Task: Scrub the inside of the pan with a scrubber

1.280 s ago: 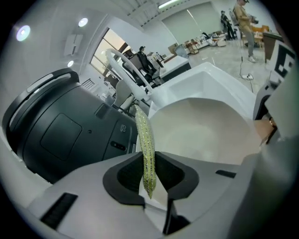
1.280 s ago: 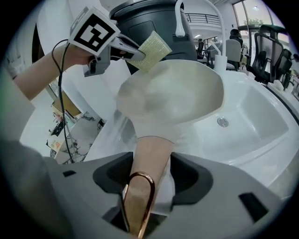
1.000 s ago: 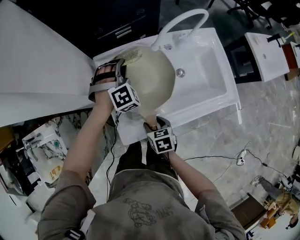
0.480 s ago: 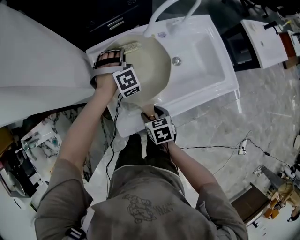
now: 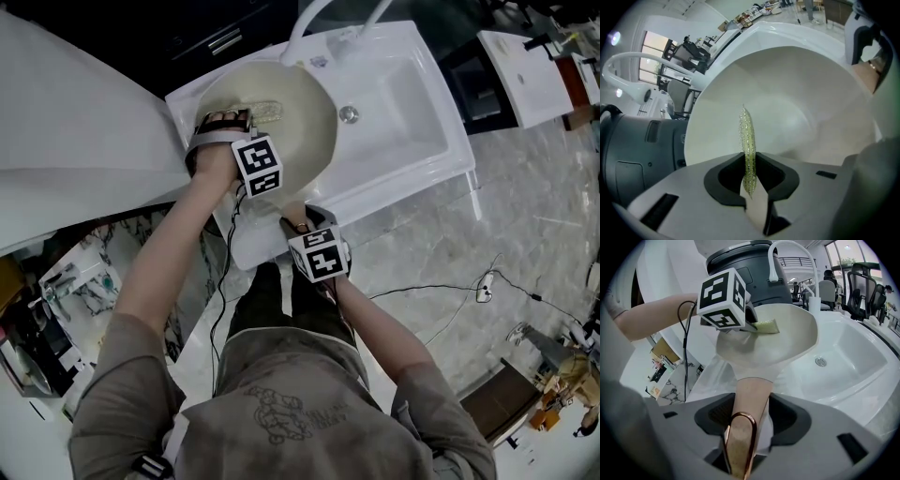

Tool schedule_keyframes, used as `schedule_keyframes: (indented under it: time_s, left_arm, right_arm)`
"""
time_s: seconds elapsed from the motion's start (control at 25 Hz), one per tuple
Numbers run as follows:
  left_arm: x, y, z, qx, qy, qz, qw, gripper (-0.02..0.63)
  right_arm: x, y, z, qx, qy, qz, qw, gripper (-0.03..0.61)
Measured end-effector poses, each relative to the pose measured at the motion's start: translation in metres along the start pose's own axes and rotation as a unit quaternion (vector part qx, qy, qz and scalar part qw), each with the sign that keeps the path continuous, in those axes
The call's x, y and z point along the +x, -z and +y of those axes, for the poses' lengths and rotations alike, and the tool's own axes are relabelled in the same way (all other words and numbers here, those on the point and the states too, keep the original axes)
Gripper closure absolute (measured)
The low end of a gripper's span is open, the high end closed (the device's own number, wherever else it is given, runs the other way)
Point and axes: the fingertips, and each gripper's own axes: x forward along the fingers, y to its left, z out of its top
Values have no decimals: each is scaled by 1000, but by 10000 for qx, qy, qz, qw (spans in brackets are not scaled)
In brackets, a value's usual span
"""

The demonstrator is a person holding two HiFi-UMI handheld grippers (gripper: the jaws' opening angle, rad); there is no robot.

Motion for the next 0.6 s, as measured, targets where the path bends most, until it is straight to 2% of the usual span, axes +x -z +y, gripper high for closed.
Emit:
schedule_keyframes:
  time_s: [0.08, 0.2, 0.32, 0.4, 0.48, 0.52, 0.6]
  left_arm:
    - [0, 2, -19, 54, 409, 24, 9991, 540]
    - [-3, 9, -38, 152, 805, 58, 9966, 540]
    - [-11, 11, -55, 113, 1379, 29, 9904, 540]
    - [-21, 14, -74, 27, 2039, 107, 9789, 540]
    - [-35, 17, -94, -142, 2805, 250, 9594, 543]
    - [-41, 17, -102, -184, 3084, 278, 9507, 545]
    - [-51, 13, -109, -111, 3396, 267, 9401, 548]
  right_arm:
    - [0, 0, 0, 16, -10, -2, 10000, 345]
    - [1, 0, 0, 25, -20, -3, 10000, 347]
    - [1, 0, -1, 26, -17, -4, 10000, 347]
    - [0, 0, -1, 24, -13, -5, 10000, 347]
    - [1, 0, 0, 24, -4, -15, 10000, 347]
    - [1, 1, 0, 26, 2, -17, 10000, 347]
    - [2, 1, 0, 33, 10, -14, 10000, 347]
